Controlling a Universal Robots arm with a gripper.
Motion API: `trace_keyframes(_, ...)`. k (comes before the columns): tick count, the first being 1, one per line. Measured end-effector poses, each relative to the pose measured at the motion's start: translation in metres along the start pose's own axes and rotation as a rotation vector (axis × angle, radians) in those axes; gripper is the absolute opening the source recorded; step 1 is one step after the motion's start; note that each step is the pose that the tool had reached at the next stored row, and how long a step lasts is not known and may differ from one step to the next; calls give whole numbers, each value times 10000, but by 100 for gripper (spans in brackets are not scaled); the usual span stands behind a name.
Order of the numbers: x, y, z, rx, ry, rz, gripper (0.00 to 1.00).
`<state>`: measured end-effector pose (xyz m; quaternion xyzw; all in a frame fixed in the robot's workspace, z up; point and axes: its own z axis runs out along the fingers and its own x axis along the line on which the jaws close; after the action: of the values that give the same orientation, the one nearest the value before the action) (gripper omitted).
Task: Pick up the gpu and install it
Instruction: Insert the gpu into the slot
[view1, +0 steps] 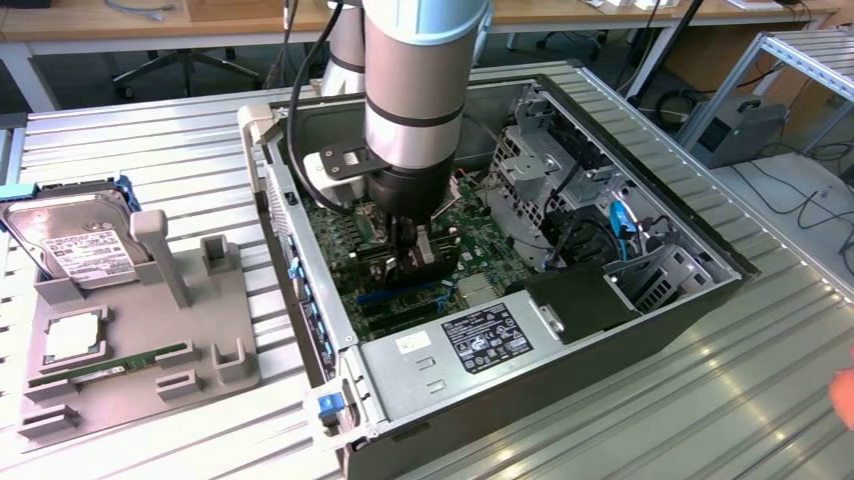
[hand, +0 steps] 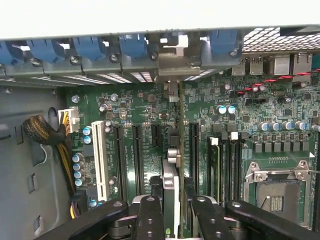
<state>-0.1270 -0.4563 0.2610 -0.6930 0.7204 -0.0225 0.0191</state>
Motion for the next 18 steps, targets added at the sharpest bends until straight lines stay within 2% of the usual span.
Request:
trace_keyframes(11,-1,0,-1,3,-6,0,27)
trace_keyframes(18,-6,-4,-56,3,-5,0,27)
